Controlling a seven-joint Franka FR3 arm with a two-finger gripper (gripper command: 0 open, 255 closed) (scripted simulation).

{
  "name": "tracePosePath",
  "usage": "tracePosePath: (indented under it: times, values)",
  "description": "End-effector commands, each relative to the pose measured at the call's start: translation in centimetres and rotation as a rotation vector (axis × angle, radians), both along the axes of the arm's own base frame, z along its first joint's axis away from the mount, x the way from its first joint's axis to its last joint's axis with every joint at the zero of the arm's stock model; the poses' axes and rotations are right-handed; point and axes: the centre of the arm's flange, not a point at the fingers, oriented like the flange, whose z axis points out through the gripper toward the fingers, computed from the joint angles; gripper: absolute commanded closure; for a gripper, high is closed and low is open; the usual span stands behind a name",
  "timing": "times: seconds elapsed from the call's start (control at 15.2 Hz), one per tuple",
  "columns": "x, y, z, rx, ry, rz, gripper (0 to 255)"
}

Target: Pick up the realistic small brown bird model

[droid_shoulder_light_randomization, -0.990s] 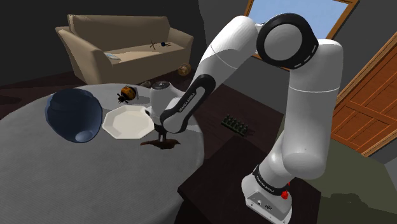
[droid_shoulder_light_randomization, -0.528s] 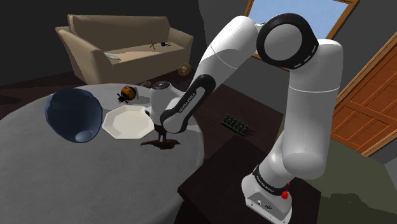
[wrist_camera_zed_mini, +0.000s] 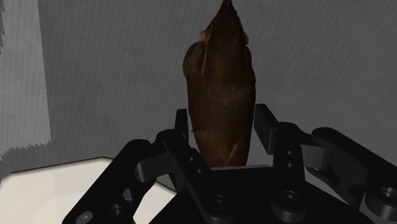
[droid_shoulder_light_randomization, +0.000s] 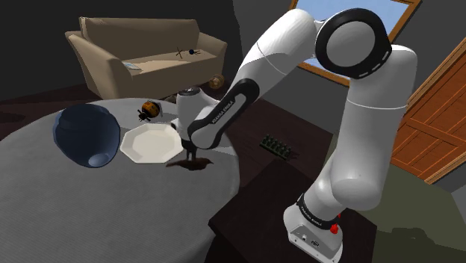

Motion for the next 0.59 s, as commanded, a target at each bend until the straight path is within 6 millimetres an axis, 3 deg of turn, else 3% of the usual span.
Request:
tracePosePath:
  times: [0.0,0.53]
  values:
    - [0.0,0.0,1.0,0.000,0.000,0.000,255]
    - [0.0,0.0,4.8,0.000,0.000,0.000,255]
